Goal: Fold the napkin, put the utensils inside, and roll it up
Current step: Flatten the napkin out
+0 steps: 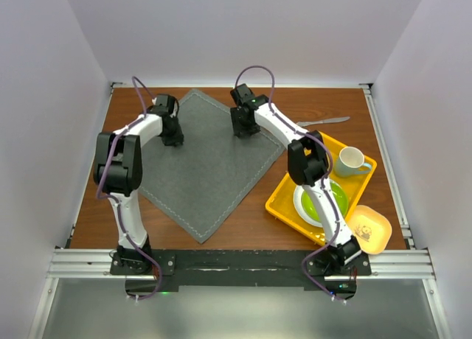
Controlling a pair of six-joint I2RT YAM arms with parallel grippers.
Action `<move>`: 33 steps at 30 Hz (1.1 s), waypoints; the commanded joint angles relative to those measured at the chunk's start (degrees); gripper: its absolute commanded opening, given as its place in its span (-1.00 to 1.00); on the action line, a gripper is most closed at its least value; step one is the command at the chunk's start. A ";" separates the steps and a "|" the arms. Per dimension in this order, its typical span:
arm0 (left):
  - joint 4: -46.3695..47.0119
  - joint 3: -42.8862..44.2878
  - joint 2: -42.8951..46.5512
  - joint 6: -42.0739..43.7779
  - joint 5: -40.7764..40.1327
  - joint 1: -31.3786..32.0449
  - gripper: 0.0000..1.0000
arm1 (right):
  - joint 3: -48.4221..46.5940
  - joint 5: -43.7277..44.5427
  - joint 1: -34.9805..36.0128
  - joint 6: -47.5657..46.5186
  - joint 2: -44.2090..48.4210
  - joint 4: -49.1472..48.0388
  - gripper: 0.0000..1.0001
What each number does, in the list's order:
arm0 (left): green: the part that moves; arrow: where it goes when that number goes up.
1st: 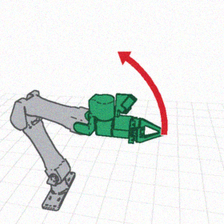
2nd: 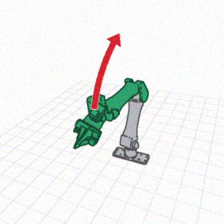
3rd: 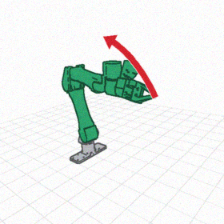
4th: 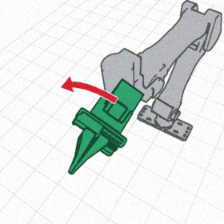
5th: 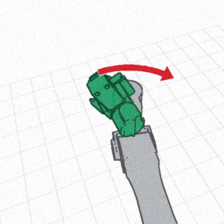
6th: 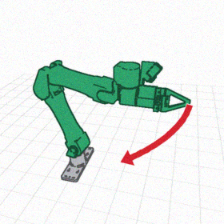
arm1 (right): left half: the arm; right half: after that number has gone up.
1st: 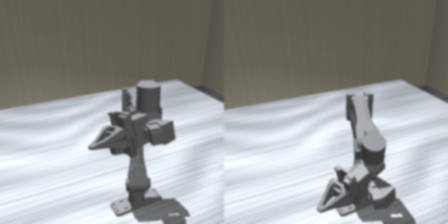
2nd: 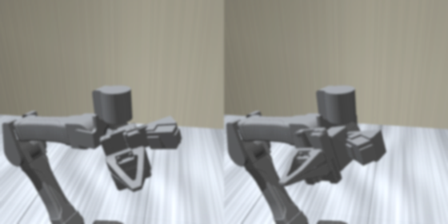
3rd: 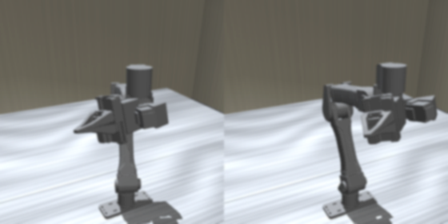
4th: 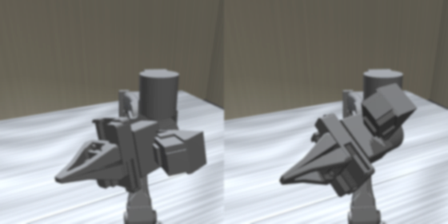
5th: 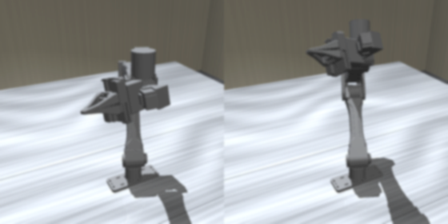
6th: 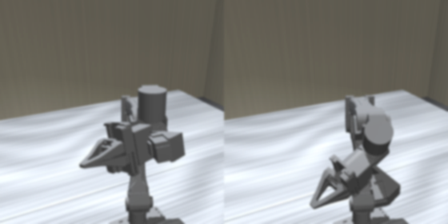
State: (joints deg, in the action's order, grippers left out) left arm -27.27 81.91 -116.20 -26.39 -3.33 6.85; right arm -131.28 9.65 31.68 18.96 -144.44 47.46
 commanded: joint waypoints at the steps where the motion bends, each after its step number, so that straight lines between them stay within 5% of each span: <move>1: -1.30 -0.60 7.02 0.46 -1.50 -0.61 -0.28 | -7.67 -3.56 -1.45 0.37 2.40 2.63 0.14; 8: -1.83 -7.54 13.19 0.46 0.59 -8.76 -0.26 | 3.30 -11.93 1.36 2.40 11.28 3.51 0.26; 22: -3.49 -16.61 13.11 1.79 0.25 -15.82 -0.24 | 24.83 -5.08 -2.67 -1.03 18.05 -1.84 0.19; 33: -3.14 -17.31 12.31 0.55 0.34 -16.26 -0.24 | 21.95 1.77 -4.61 -7.71 11.56 -3.34 0.18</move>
State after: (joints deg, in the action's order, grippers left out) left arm -30.94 65.32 -103.66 -25.02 -3.31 -8.73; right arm -106.28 6.72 27.20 15.16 -130.04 45.47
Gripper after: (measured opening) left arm 0.379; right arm 0.589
